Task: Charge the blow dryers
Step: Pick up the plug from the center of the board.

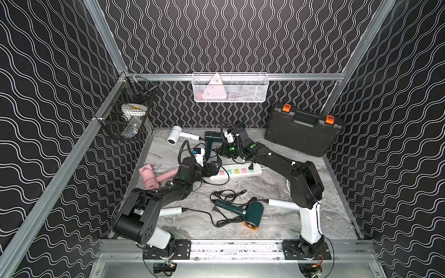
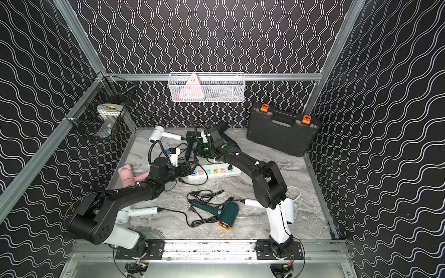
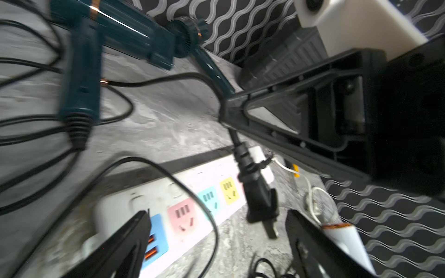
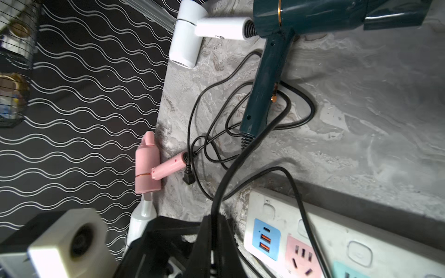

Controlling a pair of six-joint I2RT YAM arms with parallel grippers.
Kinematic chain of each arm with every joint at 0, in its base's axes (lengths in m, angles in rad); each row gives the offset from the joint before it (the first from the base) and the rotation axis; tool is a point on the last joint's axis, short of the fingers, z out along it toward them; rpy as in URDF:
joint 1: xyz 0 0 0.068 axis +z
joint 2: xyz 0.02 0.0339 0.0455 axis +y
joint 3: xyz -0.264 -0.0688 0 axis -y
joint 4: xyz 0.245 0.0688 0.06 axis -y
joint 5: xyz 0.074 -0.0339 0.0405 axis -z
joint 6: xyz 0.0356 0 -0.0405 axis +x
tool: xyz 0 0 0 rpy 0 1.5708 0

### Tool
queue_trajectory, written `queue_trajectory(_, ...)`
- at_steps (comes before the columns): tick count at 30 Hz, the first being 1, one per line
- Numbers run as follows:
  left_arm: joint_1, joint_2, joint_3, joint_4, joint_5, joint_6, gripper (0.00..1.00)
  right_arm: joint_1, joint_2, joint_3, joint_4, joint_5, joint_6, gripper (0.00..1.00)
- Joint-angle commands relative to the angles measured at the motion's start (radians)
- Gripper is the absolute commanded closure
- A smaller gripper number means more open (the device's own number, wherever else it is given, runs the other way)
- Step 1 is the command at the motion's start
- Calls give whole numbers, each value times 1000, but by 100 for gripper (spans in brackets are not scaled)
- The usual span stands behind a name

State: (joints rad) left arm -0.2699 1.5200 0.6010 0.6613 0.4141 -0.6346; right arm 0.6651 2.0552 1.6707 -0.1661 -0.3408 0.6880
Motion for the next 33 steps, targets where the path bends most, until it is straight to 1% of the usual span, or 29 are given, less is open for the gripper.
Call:
queue_trajectory(1, -2, 33, 13, 106, 89, -37, 14, 4, -26, -31, 94, -8, 50, 100)
queue_trajectory(9, -7, 59, 25, 102, 94, -32, 43, 5, -59, -71, 121, -16, 81, 100)
queue_trajectory(14, -11, 62, 35, 83, 96, -21, 70, 5, -59, -69, 120, -19, 82, 100)
queue_trajectory(16, -11, 60, 38, 76, 95, -16, 78, 5, -60, -69, 114, -21, 77, 100)
queue_trajectory(18, -10, 58, 40, 70, 94, -9, 84, 5, -62, -69, 112, -27, 76, 100)
queue_trajectory(20, -11, 57, 42, 65, 94, -6, 88, 5, -67, -76, 107, -34, 73, 100)
queue_trajectory(24, -12, 55, 44, 57, 94, 9, 90, 2, -86, -90, 79, -38, 47, 100)
queue_trajectory(25, -13, 54, 46, 54, 94, 14, 91, 1, -94, -92, 65, -40, 38, 98)
queue_trajectory(28, -17, 52, 54, 40, 97, 34, 93, -7, -114, -89, 18, -51, 8, 88)
queue_trajectory(29, -20, 51, 56, 35, 97, 41, 93, -11, -121, -89, 0, -54, -2, 83)
queue_trajectory(30, -25, 49, 60, 26, 97, 53, 94, -16, -127, -87, -23, -58, -11, 76)
queue_trajectory(33, -49, 43, 77, -10, 93, 99, 96, -41, -142, -65, -118, -87, -45, 64)
